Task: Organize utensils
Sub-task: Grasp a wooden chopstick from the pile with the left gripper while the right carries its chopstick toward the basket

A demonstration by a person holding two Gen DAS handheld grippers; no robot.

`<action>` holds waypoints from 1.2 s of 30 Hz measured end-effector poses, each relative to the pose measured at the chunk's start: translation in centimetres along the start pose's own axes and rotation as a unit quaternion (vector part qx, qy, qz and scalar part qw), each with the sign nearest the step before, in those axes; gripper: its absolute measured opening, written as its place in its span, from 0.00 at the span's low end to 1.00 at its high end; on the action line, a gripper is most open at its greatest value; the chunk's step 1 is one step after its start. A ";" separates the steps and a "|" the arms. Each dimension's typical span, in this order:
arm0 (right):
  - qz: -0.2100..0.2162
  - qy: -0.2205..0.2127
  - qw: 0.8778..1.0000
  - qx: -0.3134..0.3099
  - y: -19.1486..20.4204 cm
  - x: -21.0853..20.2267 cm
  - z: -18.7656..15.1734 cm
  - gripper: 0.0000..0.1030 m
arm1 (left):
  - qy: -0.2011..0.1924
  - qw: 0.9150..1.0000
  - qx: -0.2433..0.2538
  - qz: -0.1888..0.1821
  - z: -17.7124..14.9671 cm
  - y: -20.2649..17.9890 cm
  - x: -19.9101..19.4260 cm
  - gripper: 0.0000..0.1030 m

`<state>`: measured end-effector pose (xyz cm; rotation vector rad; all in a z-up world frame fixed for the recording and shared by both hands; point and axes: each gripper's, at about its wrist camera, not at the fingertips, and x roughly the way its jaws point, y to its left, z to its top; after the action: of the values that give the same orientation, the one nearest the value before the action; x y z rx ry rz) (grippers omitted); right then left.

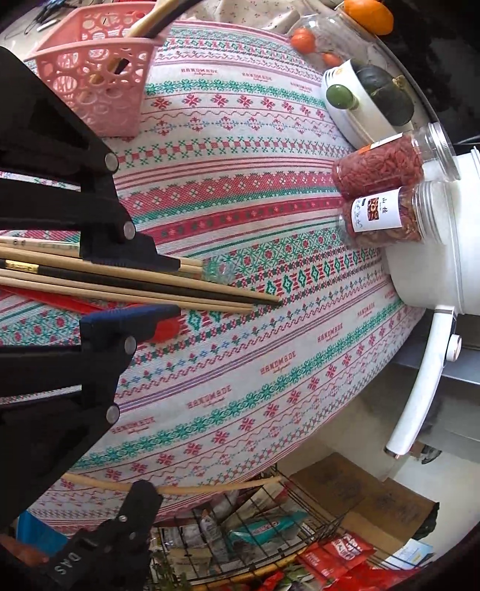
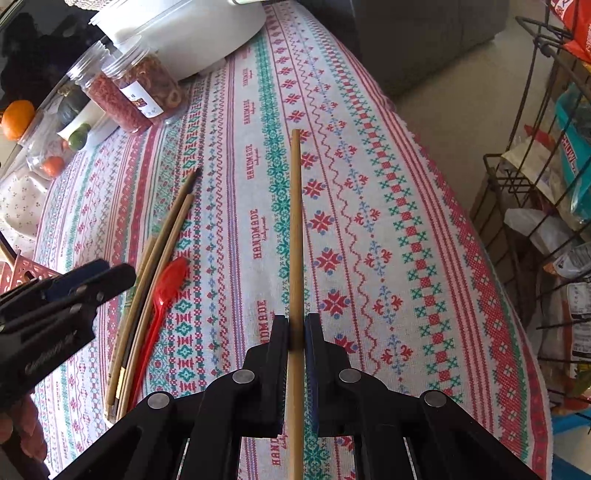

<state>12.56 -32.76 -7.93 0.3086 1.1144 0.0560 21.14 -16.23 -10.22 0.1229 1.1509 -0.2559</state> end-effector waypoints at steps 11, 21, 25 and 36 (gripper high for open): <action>0.019 0.006 1.000 0.008 -0.5 0.8 0.6 0.06 | 0.019 0.999 -0.004 0.035 2.6 -0.6 3.6 0.04; 0.022 0.009 1.000 0.013 -0.7 0.9 0.8 0.06 | 0.046 0.998 0.011 0.032 4.4 -0.9 4.8 0.04; 0.025 0.009 1.000 0.008 -0.3 0.9 0.8 0.06 | 0.060 0.997 0.019 0.040 4.9 -0.8 5.6 0.07; 0.021 0.010 1.000 0.004 0.1 1.4 1.1 0.06 | 0.075 0.995 0.049 0.050 7.1 -1.5 7.1 0.06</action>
<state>14.14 -32.60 -8.65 0.3386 1.1283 0.0924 29.75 -20.23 -13.74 0.2881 1.2768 -0.2174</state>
